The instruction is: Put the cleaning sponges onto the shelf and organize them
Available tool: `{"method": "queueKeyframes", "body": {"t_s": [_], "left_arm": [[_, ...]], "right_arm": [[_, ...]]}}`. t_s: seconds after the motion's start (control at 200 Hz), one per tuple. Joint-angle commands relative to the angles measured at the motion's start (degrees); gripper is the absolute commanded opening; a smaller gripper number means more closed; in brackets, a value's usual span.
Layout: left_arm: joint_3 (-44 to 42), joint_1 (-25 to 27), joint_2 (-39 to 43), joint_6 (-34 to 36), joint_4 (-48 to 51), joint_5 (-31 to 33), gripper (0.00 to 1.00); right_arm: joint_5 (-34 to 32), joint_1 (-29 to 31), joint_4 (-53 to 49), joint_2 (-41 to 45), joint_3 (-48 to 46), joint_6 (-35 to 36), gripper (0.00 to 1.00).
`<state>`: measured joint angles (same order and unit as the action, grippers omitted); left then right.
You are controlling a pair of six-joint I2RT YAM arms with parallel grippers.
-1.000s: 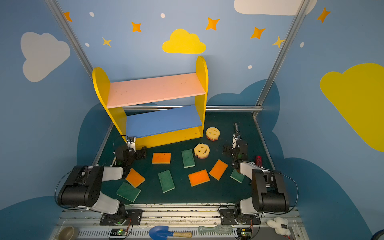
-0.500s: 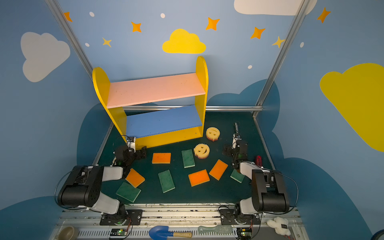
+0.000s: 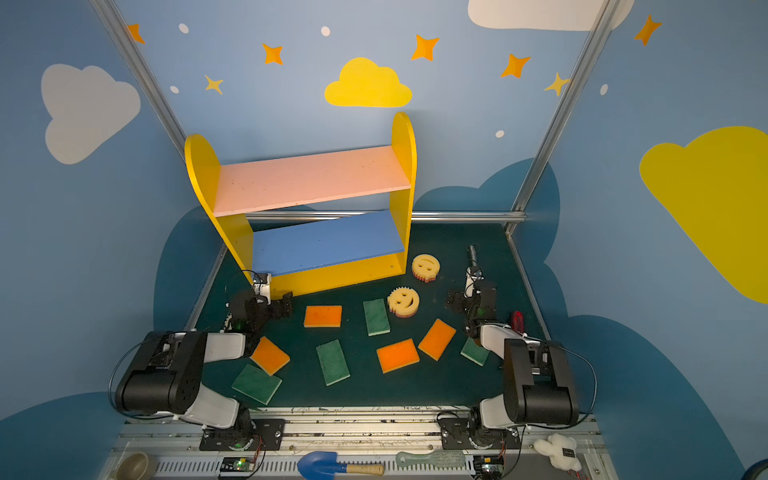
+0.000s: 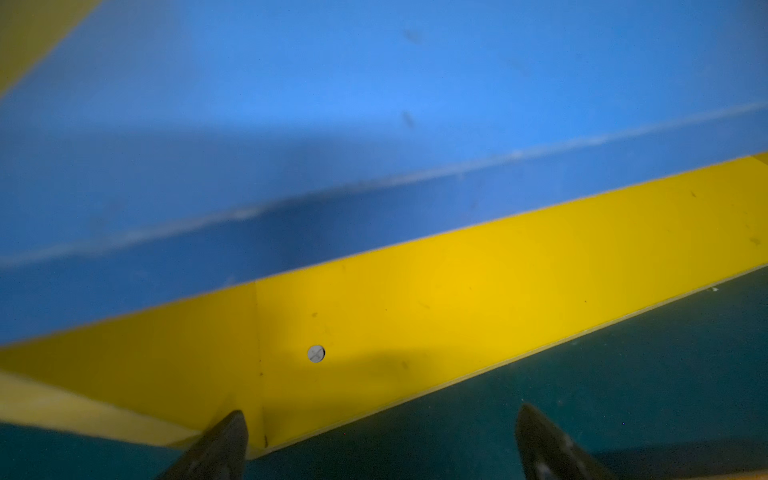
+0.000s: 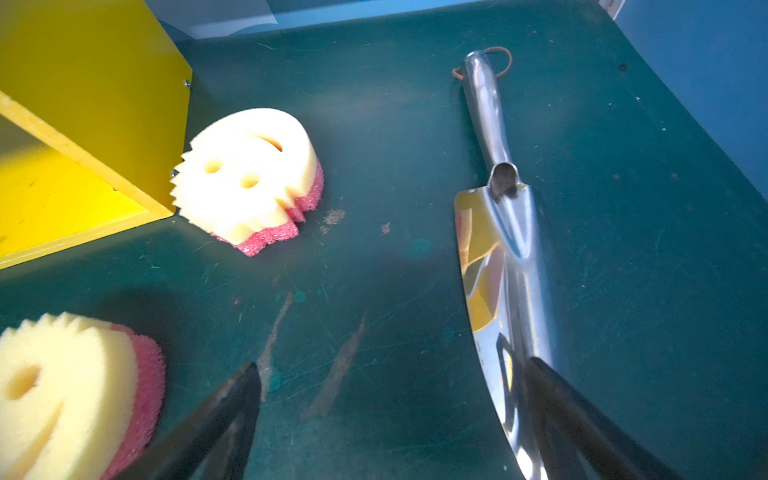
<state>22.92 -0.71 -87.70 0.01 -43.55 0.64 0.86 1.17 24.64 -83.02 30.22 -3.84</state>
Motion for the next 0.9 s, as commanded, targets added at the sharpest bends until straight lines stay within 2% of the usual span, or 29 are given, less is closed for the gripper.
{"method": "queueKeyframes", "body": {"t_s": [0.0, 0.26, 0.345, 0.425, 0.47, 0.571, 0.641, 0.781, 0.896], "left_arm": [[1.4, -0.7, 0.2, 0.0, 0.4, -1.6, 0.99], [1.4, -1.1, 0.2, -0.1, 0.5, -2.3, 0.99], [1.8, -0.4, 1.2, 0.1, -0.7, -1.4, 0.99], [7.2, 0.5, 7.0, 0.5, 15.7, -1.0, 0.99], [10.4, 1.0, 9.7, -0.8, 23.7, 1.0, 1.0], [12.1, 2.3, 14.5, -2.8, 28.0, 0.4, 0.99], [12.9, 4.1, 17.5, -4.2, 28.9, 1.5, 0.99], [18.0, 5.1, 23.5, -13.5, 39.4, 2.6, 0.99], [19.7, 6.1, 28.6, -16.2, 45.1, 3.1, 0.99]], "right_arm": [[1.2, -0.3, 0.1, -0.6, 0.7, 0.1, 0.97], [-1.7, 1.2, 0.3, -0.5, 0.6, 0.4, 0.97], [-7.0, 2.7, 1.3, 0.7, -0.6, -0.4, 0.97], [-12.8, 3.4, -0.2, 3.3, -0.8, -2.5, 0.97], [-14.3, 3.9, -3.3, 5.9, 0.1, -1.1, 0.97], [-18.0, 5.6, -16.5, 11.4, 4.3, -7.1, 0.97], [-16.6, 6.2, -18.8, 14.8, 3.9, -9.7, 0.97], [-20.3, 7.4, -26.8, 21.8, 5.0, -15.1, 0.97], [-21.3, 7.9, -32.4, 27.9, 6.4, -16.6, 0.97]]}}
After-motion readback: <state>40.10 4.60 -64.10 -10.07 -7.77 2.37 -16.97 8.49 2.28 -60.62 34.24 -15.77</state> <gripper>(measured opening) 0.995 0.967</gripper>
